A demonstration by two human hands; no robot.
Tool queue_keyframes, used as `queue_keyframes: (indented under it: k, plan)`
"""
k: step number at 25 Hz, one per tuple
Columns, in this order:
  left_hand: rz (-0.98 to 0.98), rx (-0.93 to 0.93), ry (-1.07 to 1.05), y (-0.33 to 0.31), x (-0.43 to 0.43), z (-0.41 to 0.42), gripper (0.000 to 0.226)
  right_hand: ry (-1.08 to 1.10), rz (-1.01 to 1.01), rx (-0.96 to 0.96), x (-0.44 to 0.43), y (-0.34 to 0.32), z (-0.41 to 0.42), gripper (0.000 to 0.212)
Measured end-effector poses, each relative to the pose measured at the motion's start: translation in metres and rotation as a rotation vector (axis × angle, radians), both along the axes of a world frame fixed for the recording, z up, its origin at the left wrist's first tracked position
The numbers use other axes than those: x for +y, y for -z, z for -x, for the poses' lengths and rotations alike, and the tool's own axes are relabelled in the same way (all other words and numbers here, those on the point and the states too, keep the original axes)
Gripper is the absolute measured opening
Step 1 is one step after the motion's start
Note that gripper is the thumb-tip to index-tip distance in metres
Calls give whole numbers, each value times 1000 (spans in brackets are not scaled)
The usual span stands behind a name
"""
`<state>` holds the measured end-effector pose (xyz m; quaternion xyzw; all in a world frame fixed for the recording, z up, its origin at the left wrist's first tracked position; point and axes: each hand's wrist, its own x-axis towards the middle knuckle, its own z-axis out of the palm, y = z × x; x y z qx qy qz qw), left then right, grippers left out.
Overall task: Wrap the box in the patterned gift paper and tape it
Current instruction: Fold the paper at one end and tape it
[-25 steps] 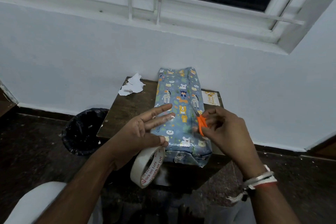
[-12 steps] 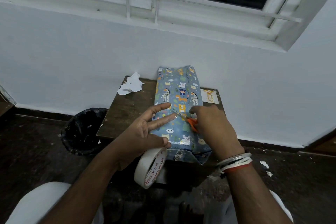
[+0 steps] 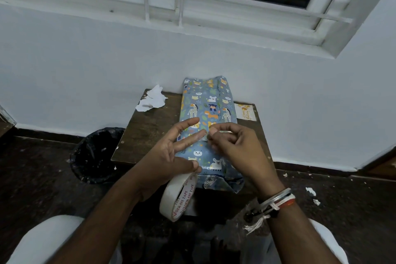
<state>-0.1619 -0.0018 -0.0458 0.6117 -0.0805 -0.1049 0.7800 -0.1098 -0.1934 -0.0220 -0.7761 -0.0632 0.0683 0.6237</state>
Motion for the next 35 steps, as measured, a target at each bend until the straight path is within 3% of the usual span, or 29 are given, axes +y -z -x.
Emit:
queue_keyframes:
  k: [3, 11, 16, 21, 24, 31, 35]
  plan:
    - [-12, -16, 18, -1, -5, 1, 90, 18, -253, 143, 5, -4, 7, 28]
    - [-138, -68, 71, 2, -9, 5, 94, 101, -355, 165, 5, 0, 11, 28]
    - [-113, -57, 63, 3, -14, 7, 91, 85, -96, -140, -3, 0, 19, 29]
    - [-141, -58, 50, 8, -12, 13, 81, 119, -182, -234, -33, 4, 32, 36]
    - [-300, -119, 82, 12, -11, 21, 68, 125, -131, -199, -55, 22, 45, 41]
    - [-1087, -409, 173, 19, -25, 31, 66, 48, -44, -165, -64, 53, 58, 49]
    - [-1237, -459, 91, 26, -37, 29, 67, 24, 43, -229, -59, 66, 61, 47]
